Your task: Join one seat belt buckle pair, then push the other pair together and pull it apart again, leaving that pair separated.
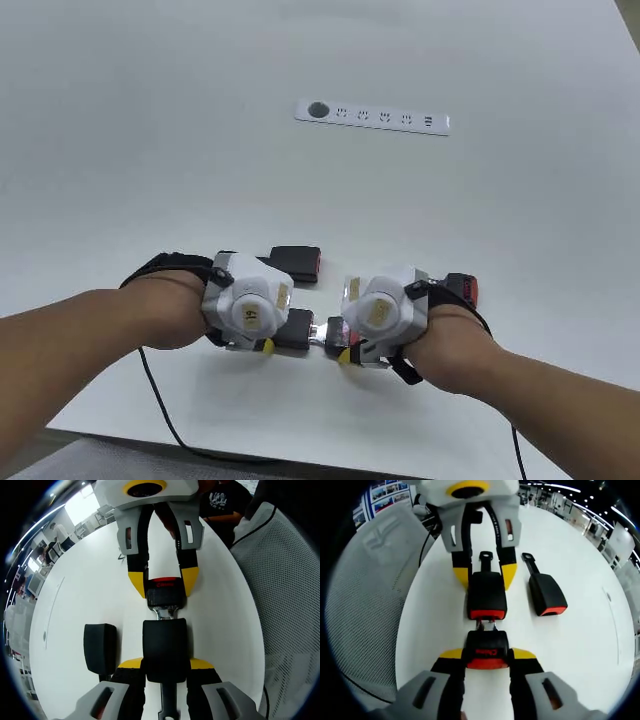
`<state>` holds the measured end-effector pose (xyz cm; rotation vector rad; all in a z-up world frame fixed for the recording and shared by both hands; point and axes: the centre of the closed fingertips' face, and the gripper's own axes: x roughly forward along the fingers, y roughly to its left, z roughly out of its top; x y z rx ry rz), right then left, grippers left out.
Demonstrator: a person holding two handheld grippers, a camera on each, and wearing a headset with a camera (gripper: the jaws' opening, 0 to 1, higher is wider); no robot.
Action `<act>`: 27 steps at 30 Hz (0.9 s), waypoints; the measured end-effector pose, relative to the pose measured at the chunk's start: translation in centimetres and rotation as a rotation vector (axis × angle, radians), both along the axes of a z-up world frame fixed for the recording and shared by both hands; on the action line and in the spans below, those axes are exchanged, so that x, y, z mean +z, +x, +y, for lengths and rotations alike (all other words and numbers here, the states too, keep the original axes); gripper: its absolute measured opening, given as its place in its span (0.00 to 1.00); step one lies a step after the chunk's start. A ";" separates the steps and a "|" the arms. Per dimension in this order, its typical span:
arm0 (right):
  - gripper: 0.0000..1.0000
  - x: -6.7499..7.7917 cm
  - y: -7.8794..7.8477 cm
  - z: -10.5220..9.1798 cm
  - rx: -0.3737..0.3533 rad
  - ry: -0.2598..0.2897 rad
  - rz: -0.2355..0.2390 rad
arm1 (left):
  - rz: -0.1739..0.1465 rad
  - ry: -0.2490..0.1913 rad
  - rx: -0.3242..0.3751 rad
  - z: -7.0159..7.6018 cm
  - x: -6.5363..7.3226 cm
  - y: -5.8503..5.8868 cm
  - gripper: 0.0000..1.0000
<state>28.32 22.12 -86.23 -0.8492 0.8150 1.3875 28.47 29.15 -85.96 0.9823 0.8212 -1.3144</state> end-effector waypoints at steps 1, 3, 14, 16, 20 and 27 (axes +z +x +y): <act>0.33 0.0 0.0 0.2 0.003 0.000 0.000 | 0.001 0.004 -0.001 0.0 0.0 0.0 0.32; 0.33 0.2 -0.1 0.8 0.004 0.007 0.002 | 0.001 0.019 -0.007 -0.1 0.0 0.0 0.31; 0.33 -0.1 0.3 1.0 0.022 0.006 -0.007 | 0.002 0.018 0.008 0.1 -0.2 0.0 0.31; 0.33 -0.1 0.2 1.0 0.020 0.006 -0.007 | 0.001 0.016 0.012 0.1 -0.2 0.0 0.31; 0.33 -0.1 0.1 1.0 0.039 -0.005 -0.020 | 0.005 -0.012 0.030 0.2 -0.2 0.1 0.31; 0.33 -0.1 0.1 0.9 0.045 0.004 -0.020 | 0.000 -0.021 0.029 0.2 -0.2 0.2 0.31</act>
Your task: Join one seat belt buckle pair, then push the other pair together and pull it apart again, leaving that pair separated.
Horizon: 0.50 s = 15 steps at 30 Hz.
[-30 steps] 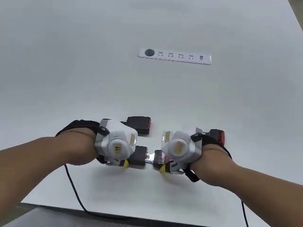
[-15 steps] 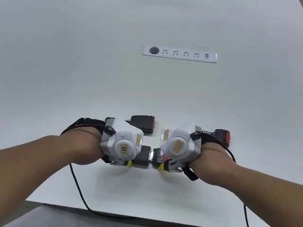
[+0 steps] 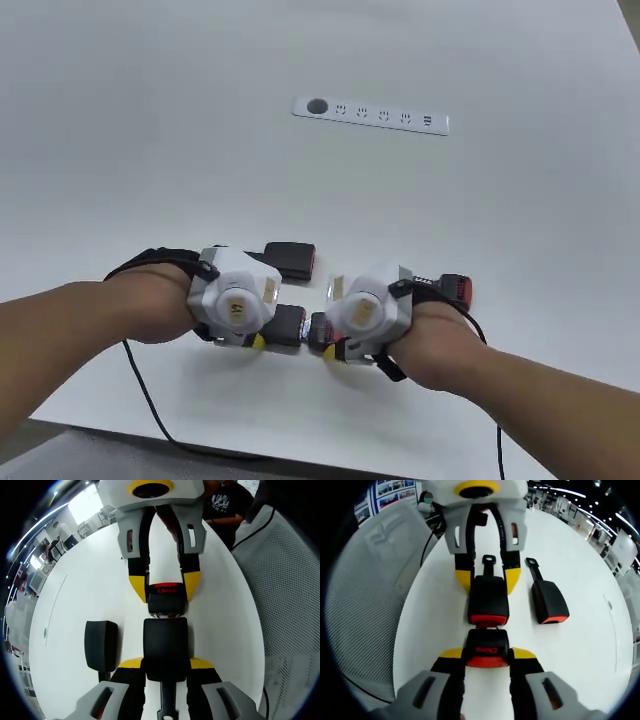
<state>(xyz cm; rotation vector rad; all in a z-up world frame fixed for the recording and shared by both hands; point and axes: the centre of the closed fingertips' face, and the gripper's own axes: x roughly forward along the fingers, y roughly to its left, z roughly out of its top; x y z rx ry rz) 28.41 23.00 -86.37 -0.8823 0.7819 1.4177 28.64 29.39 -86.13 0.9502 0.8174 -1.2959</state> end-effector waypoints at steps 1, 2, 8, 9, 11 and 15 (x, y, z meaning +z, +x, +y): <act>0.33 0.0 0.0 0.0 -0.003 0.003 0.003 | 0.002 -0.002 0.006 0.0 0.0 0.1 0.31; 0.33 0.0 0.0 0.0 -0.006 0.006 0.007 | 0.003 -0.004 0.008 0.0 0.0 0.0 0.31; 0.33 0.1 -0.1 0.1 -0.013 0.011 0.013 | 0.004 -0.009 0.011 0.0 0.1 0.0 0.31; 0.33 0.1 -0.1 0.0 -0.015 0.011 0.015 | 0.006 -0.007 0.012 0.0 0.1 0.1 0.31; 0.34 0.0 -0.1 0.0 -0.017 0.009 0.016 | 0.009 -0.003 0.013 -0.1 0.1 0.1 0.32; 0.34 0.0 -0.1 0.1 -0.027 0.007 0.023 | 0.015 -0.007 0.031 0.0 0.1 0.0 0.32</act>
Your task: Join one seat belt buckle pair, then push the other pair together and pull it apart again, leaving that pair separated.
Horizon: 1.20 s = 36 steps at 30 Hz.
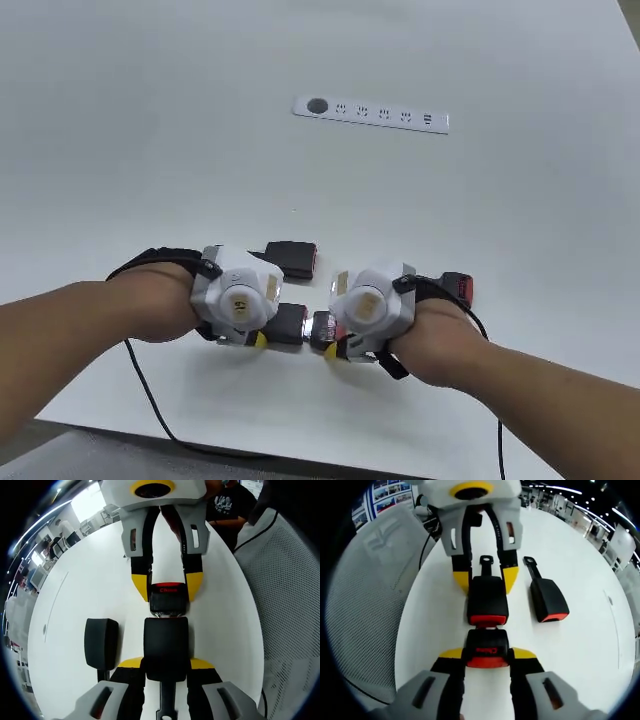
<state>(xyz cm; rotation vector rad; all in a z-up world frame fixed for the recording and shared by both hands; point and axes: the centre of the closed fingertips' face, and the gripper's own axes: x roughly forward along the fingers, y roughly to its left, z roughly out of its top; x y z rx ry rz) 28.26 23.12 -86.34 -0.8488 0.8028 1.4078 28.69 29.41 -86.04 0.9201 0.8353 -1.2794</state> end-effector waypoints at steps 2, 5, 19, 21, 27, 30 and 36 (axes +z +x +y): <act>0.34 0.0 0.0 -0.1 0.003 -0.001 -0.003 | -0.002 0.008 -0.005 -0.1 0.0 0.0 0.33; 0.34 0.0 0.1 0.0 -0.001 -0.003 -0.002 | -0.001 0.023 -0.010 -0.1 0.1 0.0 0.33; 0.32 2.3 -0.1 0.2 -0.025 0.007 -0.030 | -0.032 0.037 0.018 -0.2 2.1 -0.2 0.33; 0.32 3.0 0.1 0.4 -0.030 0.019 -0.038 | -0.040 0.034 0.000 -0.3 2.8 -0.4 0.32; 0.32 5.2 0.9 0.4 -0.038 0.055 -0.066 | -0.072 -0.024 0.011 -1.1 5.3 1.2 0.33; 0.31 5.3 1.6 -0.4 -0.046 0.050 -0.076 | -0.064 -0.054 0.012 -1.5 5.8 1.9 0.33; 0.32 5.1 2.8 -2.7 -0.046 0.028 -0.095 | -0.083 -0.052 0.003 -2.0 5.4 4.4 0.35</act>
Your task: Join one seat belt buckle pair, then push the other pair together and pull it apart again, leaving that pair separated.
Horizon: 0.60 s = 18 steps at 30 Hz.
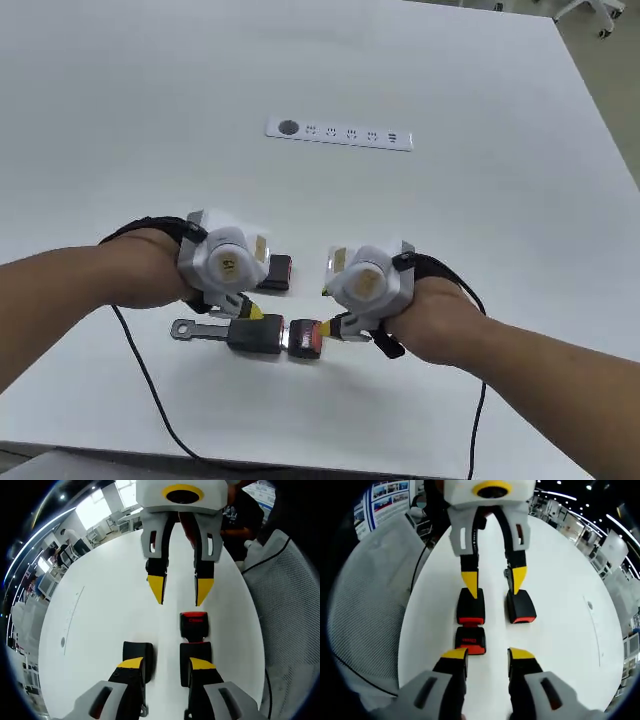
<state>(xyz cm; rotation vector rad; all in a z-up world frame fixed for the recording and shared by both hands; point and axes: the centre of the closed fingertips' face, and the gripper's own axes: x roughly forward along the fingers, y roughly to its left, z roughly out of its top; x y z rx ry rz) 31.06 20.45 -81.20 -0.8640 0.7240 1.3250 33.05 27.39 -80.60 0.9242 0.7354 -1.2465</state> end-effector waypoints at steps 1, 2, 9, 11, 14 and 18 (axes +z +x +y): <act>0.32 -0.1 0.4 -0.6 -0.016 -0.001 0.001 | -0.003 -0.002 0.002 -0.1 0.0 0.6 0.36; 0.32 -0.2 0.8 -1.2 -0.019 -0.004 0.000 | -0.003 -0.005 0.003 -0.1 0.0 1.0 0.36; 0.33 -1.5 3.6 -6.5 -0.061 -0.068 -0.016 | 0.009 -0.002 0.029 0.5 -1.2 4.0 0.37; 0.34 -2.0 4.4 -8.3 -0.074 -0.093 -0.023 | 0.011 0.008 0.034 0.9 -1.3 4.5 0.38; 0.34 -2.3 5.3 -10.2 -0.093 -0.108 -0.016 | 0.032 -0.021 0.074 1.1 -1.2 5.2 0.38; 0.34 -2.6 6.2 -12.6 -0.121 -0.125 -0.006 | 0.047 -0.004 0.068 1.3 -1.7 5.3 0.38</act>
